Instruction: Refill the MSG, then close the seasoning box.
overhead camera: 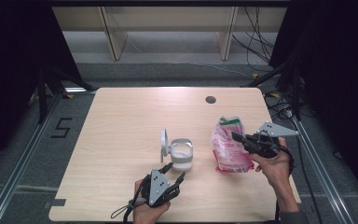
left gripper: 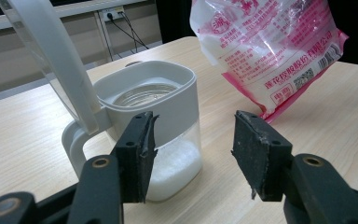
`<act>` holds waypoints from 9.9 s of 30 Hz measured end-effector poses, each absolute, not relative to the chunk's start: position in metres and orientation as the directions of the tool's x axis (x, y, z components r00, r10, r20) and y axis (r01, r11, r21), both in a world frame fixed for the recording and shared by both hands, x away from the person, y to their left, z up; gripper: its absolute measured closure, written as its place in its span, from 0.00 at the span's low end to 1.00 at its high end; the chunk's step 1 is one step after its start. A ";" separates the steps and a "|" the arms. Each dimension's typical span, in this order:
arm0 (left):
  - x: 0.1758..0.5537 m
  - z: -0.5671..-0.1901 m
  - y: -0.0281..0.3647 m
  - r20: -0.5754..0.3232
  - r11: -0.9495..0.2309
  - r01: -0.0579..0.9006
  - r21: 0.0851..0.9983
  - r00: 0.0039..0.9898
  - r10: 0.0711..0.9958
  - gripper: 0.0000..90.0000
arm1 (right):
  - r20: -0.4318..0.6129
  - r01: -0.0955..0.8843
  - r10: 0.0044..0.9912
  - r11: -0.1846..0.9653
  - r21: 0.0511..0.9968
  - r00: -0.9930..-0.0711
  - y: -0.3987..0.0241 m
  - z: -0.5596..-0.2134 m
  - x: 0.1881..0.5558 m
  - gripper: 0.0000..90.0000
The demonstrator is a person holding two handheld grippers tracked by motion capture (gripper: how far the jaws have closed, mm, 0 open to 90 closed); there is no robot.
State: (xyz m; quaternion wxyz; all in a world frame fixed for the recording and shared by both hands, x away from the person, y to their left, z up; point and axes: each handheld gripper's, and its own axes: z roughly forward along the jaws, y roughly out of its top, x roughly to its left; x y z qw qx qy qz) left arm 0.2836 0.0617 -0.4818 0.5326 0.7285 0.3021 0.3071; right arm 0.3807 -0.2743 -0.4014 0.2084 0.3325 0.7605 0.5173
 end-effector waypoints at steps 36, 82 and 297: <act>0.286 -0.484 0.071 0.101 -0.236 0.149 0.960 0.603 0.791 0.46 | -0.013 0.396 0.821 0.289 0.871 -0.571 -0.307 -0.435 0.393 1.00; 0.289 -0.482 0.077 0.082 -0.218 0.167 0.962 0.583 0.808 0.45 | -0.025 0.481 0.887 0.273 0.833 -0.460 -0.318 -0.458 0.401 0.81; 0.288 -0.470 0.126 0.020 -0.175 0.231 0.957 0.551 0.834 0.39 | 0.056 0.424 0.817 0.239 0.874 -0.575 -0.271 -0.459 0.311 0.35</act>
